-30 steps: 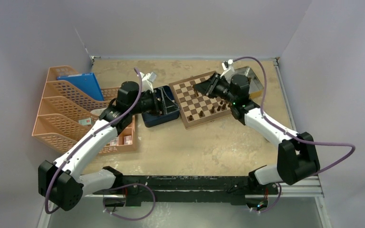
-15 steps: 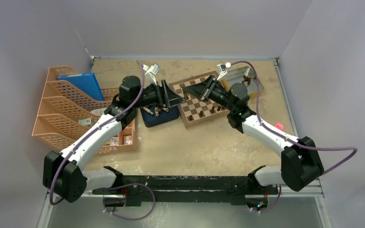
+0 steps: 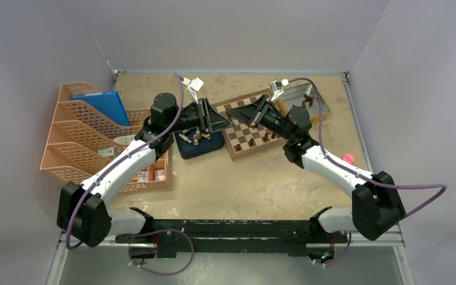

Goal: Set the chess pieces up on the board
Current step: Pick up the chess piece from the storage box.

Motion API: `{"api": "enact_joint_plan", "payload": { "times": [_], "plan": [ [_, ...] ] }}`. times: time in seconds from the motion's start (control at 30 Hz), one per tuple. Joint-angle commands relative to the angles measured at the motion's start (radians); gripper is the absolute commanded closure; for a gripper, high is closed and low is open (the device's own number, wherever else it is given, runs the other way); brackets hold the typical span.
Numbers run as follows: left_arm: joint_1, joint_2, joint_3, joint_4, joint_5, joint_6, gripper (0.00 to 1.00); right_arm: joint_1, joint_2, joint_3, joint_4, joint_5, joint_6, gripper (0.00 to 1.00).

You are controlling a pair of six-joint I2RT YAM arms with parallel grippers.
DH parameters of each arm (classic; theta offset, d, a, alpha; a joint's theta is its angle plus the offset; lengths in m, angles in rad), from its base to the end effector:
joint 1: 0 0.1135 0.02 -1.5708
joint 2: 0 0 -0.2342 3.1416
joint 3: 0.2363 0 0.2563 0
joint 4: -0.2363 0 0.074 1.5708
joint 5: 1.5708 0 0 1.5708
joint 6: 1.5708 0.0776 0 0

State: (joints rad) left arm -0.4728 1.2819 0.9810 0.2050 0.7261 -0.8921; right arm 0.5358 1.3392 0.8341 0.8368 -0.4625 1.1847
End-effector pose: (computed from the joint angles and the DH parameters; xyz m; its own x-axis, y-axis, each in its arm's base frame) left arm 0.2796 -0.2009 0.3088 -0.7766 -0.2566 -0.5754 0.5168 0.2629 -0.8147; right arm 0.2824 0.2079 0.3201 -0.6539 0.5760 -0.4906 -0.5681 0.0547 0.8212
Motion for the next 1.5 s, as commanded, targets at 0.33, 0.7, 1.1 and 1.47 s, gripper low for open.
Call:
{"api": "enact_joint_plan", "payload": {
  "times": [0.33, 0.7, 1.1, 1.47],
  "plan": [
    [-0.004, -0.103, 0.083, -0.333, -0.119, 0.43, 1.0, 0.001, -0.061, 0.102, -0.247, -0.115, -0.391, 0.68],
    [-0.004, -0.196, 0.051, -0.505, -0.128, 0.82, 1.0, 0.0, 0.017, 0.296, -0.607, -0.294, -0.803, 0.57],
    [-0.004, -0.164, 0.042, -0.56, -0.093, 0.862, 1.0, 0.018, 0.091, 0.326, -0.585, -0.38, -0.748, 0.58],
    [-0.004, -0.135, 0.044, -0.57, -0.086, 0.866, 1.0, 0.091, 0.169, 0.388, -0.63, -0.32, -0.743, 0.57]
  ]
}}
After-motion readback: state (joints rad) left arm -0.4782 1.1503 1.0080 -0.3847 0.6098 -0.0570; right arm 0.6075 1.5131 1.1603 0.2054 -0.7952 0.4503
